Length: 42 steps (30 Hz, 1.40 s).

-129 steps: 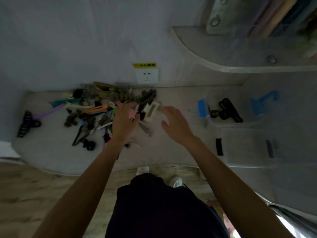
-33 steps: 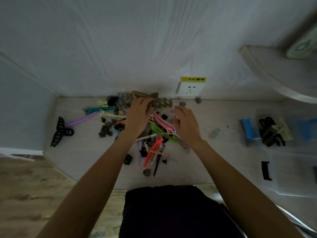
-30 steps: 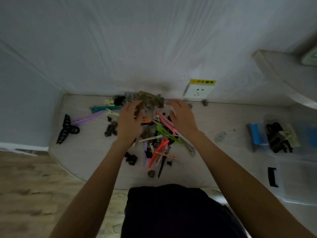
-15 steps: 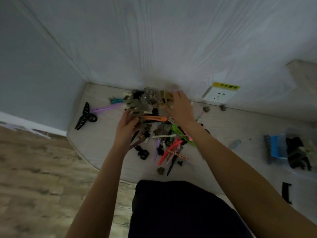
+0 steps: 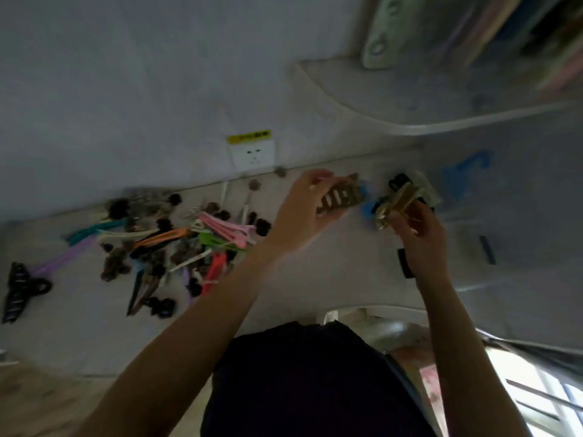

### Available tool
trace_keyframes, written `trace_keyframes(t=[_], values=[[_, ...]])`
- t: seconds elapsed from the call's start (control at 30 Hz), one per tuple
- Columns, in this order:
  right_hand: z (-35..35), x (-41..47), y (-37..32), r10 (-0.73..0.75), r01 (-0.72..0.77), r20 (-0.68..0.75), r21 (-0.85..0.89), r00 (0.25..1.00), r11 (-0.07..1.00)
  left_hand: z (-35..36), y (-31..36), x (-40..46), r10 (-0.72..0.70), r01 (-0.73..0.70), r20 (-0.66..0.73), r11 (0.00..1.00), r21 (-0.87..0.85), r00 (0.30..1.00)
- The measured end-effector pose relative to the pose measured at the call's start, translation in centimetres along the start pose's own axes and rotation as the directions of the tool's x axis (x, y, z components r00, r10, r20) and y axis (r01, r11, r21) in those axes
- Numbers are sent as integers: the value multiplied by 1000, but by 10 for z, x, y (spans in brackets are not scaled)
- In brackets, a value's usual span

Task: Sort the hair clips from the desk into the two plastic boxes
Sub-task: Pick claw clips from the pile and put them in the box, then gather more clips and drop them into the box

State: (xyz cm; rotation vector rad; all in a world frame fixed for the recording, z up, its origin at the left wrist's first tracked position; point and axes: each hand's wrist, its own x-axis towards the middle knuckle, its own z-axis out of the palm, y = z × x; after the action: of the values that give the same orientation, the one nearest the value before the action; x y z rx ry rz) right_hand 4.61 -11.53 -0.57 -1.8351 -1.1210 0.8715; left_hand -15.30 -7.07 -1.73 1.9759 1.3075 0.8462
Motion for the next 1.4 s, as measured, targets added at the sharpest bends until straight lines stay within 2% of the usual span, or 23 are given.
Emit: trace_keyframes(t=[0.13,0.23,0.3,0.37,0.5,0.6,0.7,0.77,0.87,0.97,1.03,1.13,1.23,1.33,1.4], values=[[-59,17,16,41,-29,-196,65,980,997,62,38,49,248,-278,141,922,268,959],[-79,30,18,48,-28,-231,87,972,996,84,47,70,306,-353,184,872,340,934],[-86,41,16,22,-5,-209,84,978,996,93,46,73,229,-305,231,870,388,946],[-90,53,15,-14,20,-158,38,987,999,96,41,69,136,-219,218,880,421,966],[-78,82,11,-188,199,72,-207,980,958,92,26,49,18,-96,170,882,462,985],[-56,107,20,-275,390,293,-488,916,781,94,18,38,-105,0,201,886,464,974],[-43,114,29,-313,501,400,-566,861,655,99,16,34,-126,39,186,909,414,974],[-43,106,31,-365,514,363,-578,857,634,101,17,33,-127,58,170,931,361,977],[-40,80,30,-444,533,296,-467,846,705,96,18,28,-121,97,86,965,243,989],[-24,43,22,-491,562,281,-309,825,767,75,18,10,-162,180,-133,974,135,978],[-2,18,16,-510,591,320,-259,799,764,52,12,-14,-247,270,-283,962,48,927],[48,-17,15,-440,604,509,-214,740,768,12,-17,-67,-411,451,-377,892,22,830],[100,-44,22,-295,613,707,-243,643,752,-23,-57,-124,-501,587,-390,799,135,773],[145,-63,24,-190,608,778,-287,599,740,-55,-97,-168,-579,669,-355,706,233,734],[172,-69,23,-148,589,769,-335,621,736,-74,-113,-185,-611,695,-336,663,278,717]])
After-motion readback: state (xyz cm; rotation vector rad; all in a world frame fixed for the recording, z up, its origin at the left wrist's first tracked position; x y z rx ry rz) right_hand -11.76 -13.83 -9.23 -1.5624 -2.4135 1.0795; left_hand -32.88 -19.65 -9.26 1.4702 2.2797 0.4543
